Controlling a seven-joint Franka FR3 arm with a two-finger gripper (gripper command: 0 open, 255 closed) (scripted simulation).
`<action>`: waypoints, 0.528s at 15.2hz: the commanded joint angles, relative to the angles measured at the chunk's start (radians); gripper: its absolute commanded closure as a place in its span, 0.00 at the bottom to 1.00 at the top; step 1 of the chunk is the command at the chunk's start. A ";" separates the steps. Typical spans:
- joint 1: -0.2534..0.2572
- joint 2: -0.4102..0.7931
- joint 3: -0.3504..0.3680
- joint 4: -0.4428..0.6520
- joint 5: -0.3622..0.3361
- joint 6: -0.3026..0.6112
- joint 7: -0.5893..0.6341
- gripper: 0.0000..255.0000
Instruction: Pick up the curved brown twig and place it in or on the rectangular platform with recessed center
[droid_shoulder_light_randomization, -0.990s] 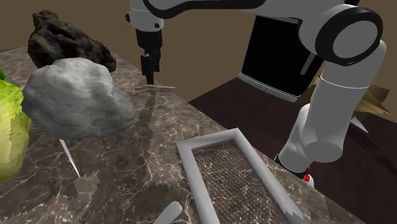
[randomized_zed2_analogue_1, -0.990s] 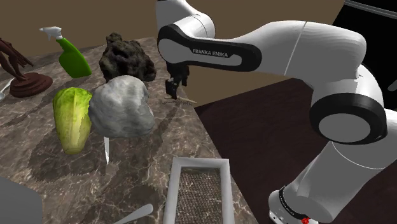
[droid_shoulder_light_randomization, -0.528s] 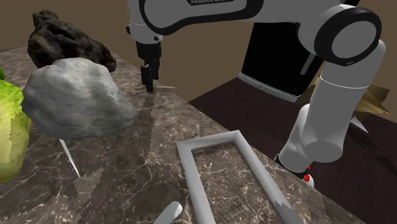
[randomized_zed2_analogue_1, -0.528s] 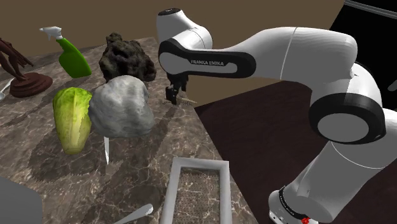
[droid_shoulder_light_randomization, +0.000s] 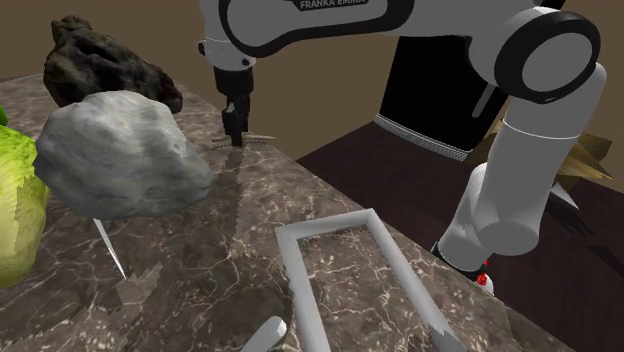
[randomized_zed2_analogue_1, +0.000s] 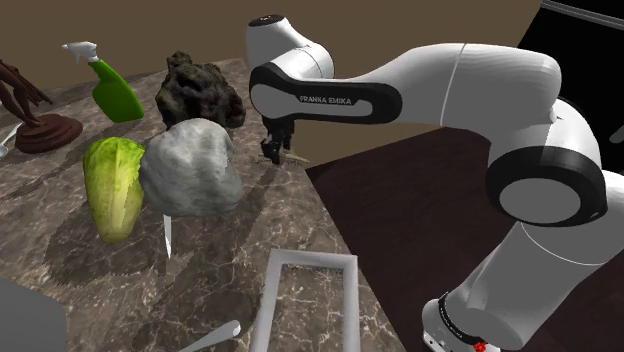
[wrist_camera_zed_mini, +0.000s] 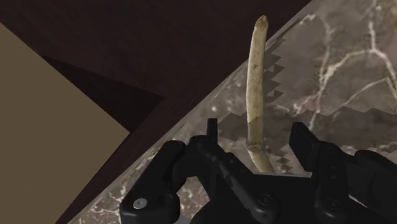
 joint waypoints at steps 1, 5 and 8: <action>-0.001 0.002 -0.001 -0.002 -0.003 0.001 0.000 1.00; 0.001 0.009 0.000 0.010 -0.004 -0.005 0.003 1.00; -0.001 0.006 -0.001 0.008 -0.003 -0.004 -0.001 1.00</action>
